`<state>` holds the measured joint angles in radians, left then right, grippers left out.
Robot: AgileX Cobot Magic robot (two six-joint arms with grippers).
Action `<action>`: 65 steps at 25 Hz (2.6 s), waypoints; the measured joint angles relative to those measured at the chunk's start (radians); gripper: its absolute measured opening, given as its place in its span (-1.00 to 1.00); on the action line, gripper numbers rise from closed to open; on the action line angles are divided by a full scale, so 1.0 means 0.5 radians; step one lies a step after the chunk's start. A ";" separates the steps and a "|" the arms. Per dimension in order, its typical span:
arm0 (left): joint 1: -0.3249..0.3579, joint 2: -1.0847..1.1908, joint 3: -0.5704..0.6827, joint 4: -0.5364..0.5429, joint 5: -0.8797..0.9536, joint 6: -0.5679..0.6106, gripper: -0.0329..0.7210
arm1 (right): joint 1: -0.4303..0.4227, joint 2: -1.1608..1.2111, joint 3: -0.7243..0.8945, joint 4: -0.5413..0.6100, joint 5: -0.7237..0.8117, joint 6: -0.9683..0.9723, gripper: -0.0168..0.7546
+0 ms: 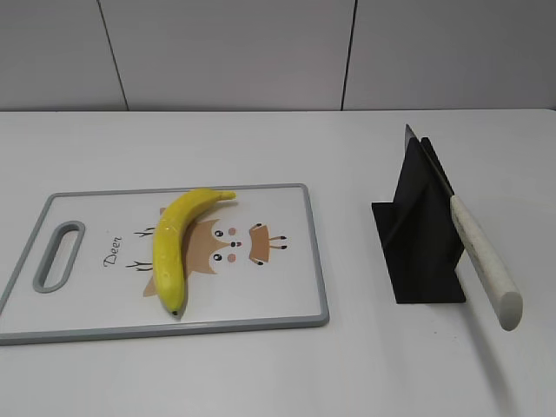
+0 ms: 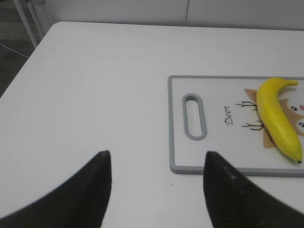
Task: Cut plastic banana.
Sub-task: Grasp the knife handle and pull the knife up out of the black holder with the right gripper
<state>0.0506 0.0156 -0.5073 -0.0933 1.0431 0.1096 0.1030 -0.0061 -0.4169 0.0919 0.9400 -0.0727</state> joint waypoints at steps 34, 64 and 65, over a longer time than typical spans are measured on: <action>0.000 0.000 0.000 0.000 0.000 0.000 0.64 | 0.000 0.458 -0.441 -0.033 0.022 -0.003 0.52; 0.000 0.000 0.000 0.000 0.000 0.000 0.60 | 0.418 2.730 -1.159 0.103 0.262 0.185 0.52; 0.000 0.000 0.000 0.000 0.000 0.000 0.60 | 0.418 2.799 -1.159 0.103 0.251 0.190 0.52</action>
<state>0.0506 0.0156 -0.5073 -0.0933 1.0431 0.1096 0.3121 1.3936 -0.9964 0.1437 1.0654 0.0225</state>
